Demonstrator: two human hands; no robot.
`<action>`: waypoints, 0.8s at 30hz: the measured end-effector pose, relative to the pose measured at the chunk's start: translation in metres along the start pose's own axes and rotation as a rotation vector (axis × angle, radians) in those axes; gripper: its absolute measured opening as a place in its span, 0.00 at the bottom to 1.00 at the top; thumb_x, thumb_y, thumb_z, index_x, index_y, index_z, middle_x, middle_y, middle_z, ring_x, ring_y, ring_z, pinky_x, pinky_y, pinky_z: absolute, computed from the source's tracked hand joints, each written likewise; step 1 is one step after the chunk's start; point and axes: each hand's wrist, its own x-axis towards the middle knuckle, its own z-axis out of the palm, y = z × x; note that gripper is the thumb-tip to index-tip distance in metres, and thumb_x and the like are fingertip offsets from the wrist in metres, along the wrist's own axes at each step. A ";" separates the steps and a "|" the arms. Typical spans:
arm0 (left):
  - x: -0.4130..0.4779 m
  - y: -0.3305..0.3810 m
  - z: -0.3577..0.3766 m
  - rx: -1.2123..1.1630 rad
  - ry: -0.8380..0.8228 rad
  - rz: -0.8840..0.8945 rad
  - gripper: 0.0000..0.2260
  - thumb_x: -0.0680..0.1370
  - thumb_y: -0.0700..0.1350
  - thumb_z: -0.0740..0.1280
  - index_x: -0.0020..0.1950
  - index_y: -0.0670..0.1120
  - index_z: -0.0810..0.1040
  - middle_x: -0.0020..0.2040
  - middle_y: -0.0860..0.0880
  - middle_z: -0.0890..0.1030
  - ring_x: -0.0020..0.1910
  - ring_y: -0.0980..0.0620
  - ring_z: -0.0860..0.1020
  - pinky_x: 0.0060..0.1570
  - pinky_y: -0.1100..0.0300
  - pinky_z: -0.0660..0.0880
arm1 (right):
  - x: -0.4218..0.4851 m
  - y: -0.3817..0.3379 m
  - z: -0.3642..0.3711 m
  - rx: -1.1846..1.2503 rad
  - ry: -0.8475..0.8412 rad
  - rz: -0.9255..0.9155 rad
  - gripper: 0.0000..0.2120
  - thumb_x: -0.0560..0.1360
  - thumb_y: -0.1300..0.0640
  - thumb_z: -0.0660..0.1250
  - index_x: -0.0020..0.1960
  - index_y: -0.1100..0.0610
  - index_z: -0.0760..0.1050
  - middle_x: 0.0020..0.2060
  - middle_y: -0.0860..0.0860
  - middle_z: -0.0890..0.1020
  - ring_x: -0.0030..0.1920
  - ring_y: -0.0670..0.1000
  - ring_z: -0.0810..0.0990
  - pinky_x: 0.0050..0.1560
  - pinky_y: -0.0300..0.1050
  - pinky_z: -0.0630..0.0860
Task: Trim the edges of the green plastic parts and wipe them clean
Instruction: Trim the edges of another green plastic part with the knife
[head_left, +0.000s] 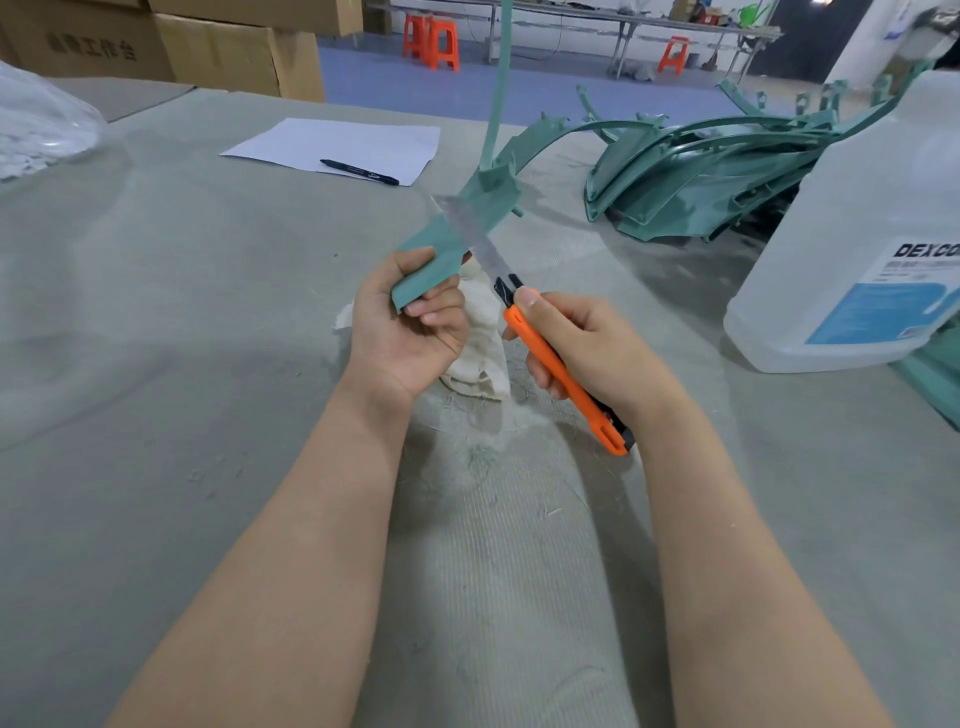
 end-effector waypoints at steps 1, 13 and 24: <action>0.000 0.000 0.000 0.002 -0.003 -0.002 0.11 0.72 0.41 0.60 0.30 0.41 0.73 0.21 0.52 0.66 0.16 0.59 0.65 0.18 0.71 0.63 | 0.000 -0.001 -0.001 -0.004 -0.012 -0.002 0.19 0.81 0.44 0.59 0.44 0.56 0.79 0.23 0.50 0.74 0.24 0.46 0.71 0.28 0.37 0.72; 0.000 -0.001 0.010 -0.036 0.065 0.017 0.08 0.71 0.41 0.60 0.47 0.39 0.74 0.21 0.52 0.67 0.16 0.59 0.65 0.18 0.72 0.63 | -0.001 -0.003 0.003 0.007 -0.102 -0.056 0.17 0.81 0.48 0.60 0.46 0.59 0.80 0.24 0.50 0.75 0.24 0.46 0.72 0.28 0.36 0.73; 0.006 -0.009 0.019 -0.075 0.159 0.092 0.05 0.81 0.44 0.59 0.52 0.43 0.72 0.26 0.51 0.74 0.21 0.60 0.71 0.23 0.71 0.68 | 0.011 0.008 0.015 -0.197 0.474 -0.251 0.31 0.74 0.35 0.58 0.43 0.66 0.75 0.31 0.63 0.77 0.33 0.63 0.76 0.37 0.61 0.75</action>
